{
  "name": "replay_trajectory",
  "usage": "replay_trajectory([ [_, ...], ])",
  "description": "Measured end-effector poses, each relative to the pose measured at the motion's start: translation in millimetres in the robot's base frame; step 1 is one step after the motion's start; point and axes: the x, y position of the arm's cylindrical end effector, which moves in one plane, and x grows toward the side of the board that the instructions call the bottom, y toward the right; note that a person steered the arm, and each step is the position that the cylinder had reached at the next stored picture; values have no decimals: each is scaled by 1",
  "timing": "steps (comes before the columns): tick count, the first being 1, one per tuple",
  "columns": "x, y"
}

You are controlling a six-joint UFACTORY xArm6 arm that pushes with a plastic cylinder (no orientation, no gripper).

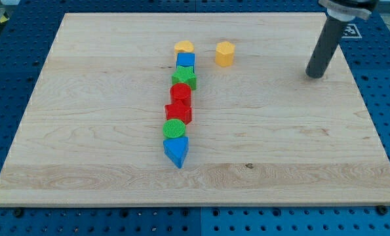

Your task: Push the yellow hexagon up a bit

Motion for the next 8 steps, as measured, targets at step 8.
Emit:
replay_trajectory([
  [8,-63,-171],
])
